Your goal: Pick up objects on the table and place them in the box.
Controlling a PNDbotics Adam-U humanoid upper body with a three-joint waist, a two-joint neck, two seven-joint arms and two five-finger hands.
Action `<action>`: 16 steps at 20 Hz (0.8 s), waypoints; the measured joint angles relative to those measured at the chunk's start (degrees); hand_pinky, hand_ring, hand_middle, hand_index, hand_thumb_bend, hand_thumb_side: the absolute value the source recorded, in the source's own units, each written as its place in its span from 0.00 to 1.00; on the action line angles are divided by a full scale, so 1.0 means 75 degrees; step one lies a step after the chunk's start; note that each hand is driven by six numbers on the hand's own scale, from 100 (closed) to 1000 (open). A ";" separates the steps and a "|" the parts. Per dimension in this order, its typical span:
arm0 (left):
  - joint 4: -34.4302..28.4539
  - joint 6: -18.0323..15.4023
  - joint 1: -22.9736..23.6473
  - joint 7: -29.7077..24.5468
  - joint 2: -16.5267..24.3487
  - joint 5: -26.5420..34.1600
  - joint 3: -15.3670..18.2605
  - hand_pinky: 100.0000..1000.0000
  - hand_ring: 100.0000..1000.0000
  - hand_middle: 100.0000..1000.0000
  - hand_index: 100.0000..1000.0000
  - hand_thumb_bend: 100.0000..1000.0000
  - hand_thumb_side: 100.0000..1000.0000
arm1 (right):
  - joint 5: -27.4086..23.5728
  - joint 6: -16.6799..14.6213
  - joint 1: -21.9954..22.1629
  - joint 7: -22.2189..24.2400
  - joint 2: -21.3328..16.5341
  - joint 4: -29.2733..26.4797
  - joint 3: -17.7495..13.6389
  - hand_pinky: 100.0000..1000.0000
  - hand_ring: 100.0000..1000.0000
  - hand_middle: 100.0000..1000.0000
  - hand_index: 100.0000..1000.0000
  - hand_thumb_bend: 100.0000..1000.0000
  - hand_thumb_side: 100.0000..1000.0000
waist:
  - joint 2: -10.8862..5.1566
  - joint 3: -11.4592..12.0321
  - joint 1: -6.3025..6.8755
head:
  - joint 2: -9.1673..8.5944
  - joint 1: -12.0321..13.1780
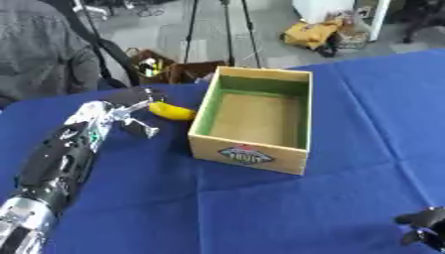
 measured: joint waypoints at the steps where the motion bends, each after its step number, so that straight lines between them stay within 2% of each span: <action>1: 0.0025 -0.0005 0.0000 0.0037 -0.0001 -0.0007 0.0000 0.95 0.87 0.84 0.86 0.10 0.07 | 0.0002 0.0001 0.0000 0.0001 0.0005 0.0000 0.0000 0.47 0.66 0.43 0.48 0.00 0.92 | 0.0021 -0.0024 0.0016 | -0.0012 -0.0002; 13: 0.0213 0.0063 0.0000 0.0296 -0.0005 -0.0141 0.0000 0.96 0.89 0.86 0.86 0.07 0.09 | 0.0064 0.0002 -0.0012 0.0002 0.0015 0.0001 0.0000 0.47 0.66 0.43 0.48 0.00 0.93 | 0.0099 -0.0079 0.0049 | -0.0045 -0.0032; 16: 0.0231 0.0067 0.0000 0.0274 -0.0005 -0.0170 0.0000 0.92 0.82 0.78 0.85 0.06 0.09 | 0.0067 0.0003 -0.0015 0.0003 0.0015 0.0001 0.0000 0.47 0.66 0.43 0.48 0.00 0.93 | 0.0102 -0.0082 0.0049 | -0.0047 -0.0036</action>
